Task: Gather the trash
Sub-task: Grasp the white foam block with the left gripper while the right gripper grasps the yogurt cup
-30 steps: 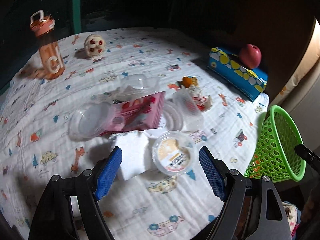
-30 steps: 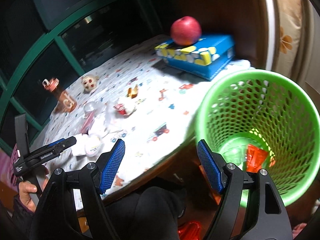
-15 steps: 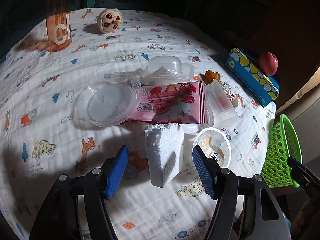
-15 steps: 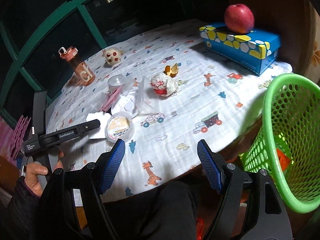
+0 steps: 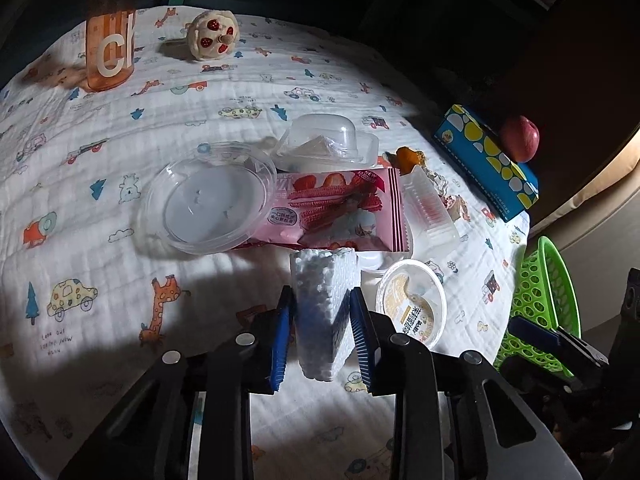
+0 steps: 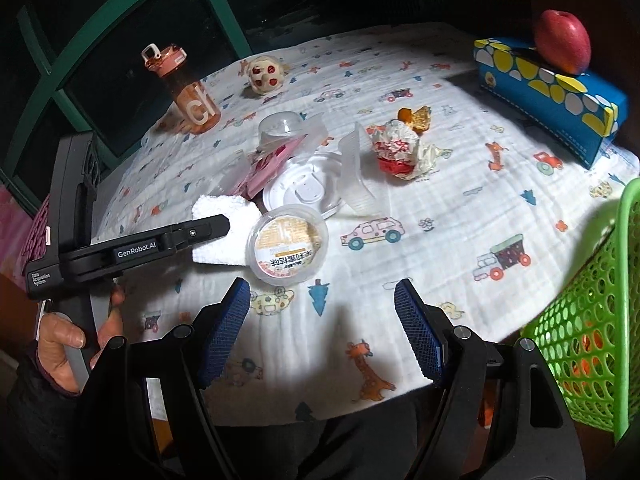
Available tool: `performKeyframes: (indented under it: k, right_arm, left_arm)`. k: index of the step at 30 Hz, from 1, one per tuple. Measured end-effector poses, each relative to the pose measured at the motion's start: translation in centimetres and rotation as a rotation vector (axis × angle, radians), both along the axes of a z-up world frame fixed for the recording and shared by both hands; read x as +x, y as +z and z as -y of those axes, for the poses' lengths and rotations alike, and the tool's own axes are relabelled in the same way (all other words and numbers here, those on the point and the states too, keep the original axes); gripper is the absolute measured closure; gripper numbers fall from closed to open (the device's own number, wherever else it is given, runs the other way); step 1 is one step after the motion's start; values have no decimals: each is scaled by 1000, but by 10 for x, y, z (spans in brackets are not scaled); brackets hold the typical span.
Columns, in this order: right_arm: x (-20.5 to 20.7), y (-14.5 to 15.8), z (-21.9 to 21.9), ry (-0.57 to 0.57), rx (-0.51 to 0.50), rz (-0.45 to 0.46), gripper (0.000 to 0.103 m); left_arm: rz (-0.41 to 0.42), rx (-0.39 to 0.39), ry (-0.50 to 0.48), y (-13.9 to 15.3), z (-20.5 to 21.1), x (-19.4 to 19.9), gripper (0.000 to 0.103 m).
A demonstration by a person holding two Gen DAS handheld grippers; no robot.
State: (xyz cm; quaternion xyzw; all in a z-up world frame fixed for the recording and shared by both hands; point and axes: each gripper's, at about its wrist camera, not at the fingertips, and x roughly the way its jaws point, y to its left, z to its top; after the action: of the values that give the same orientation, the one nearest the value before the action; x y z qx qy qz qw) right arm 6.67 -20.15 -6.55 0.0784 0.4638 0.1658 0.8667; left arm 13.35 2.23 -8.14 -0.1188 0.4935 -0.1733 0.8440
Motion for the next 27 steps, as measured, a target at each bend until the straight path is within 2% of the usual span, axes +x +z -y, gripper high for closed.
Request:
performKeyframes:
  k: [12,23,27]
  right_arm:
    - [31,-24,-46,89,-64,-22,25]
    - [50,-43,-65,92,-169,-25,25]
    - [53,-47,-62,86,-157,-37,36]
  left_arm:
    - [56,1,32,26,-26,-16,75]
    - [70,-2,52,35,-39,-18,75]
    - [67,-7,48,35,-36,-18,75]
